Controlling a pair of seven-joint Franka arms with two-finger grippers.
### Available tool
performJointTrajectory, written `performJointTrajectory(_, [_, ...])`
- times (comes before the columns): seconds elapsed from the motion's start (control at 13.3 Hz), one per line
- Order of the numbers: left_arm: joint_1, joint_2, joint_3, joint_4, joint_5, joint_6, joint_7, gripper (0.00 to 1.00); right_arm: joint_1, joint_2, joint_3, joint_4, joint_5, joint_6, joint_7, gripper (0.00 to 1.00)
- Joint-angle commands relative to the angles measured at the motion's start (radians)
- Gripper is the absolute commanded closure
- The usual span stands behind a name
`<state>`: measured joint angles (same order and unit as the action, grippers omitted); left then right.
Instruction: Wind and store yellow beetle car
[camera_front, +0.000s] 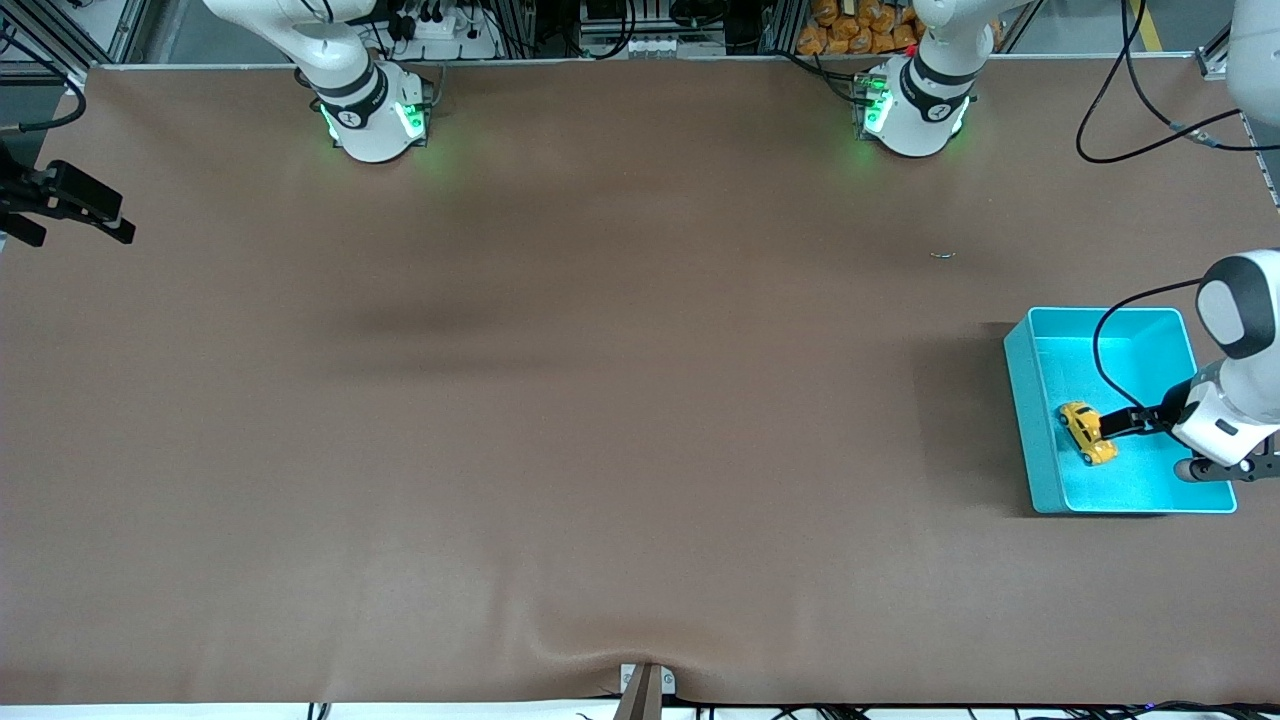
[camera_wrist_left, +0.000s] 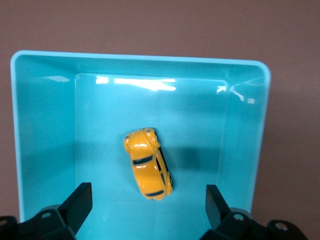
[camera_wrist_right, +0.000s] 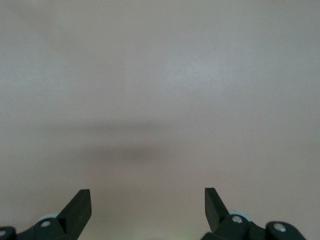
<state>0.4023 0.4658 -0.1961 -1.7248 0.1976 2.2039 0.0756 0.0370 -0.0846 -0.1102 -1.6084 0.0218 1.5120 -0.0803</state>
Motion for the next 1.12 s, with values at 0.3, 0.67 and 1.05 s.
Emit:
performJointTrajectory(0.3, [0.003,-0.185,-0.114,-0.018,0.005,-0.185,-0.060,0.00,-0.012,-0.012,0.007,0.002,-0.008,-0.012,-0.004,0.00])
performJointTrajectory(0.67, [-0.008,-0.292,-0.198,-0.021,-0.087,-0.338,-0.183,0.00,-0.012,-0.014,0.007,0.002,-0.008,-0.012,-0.004,0.00])
performJointTrajectory(1.05, [-0.314,-0.418,0.025,-0.018,-0.167,-0.495,-0.192,0.00,-0.011,-0.014,0.007,0.002,-0.014,-0.012,-0.004,0.00])
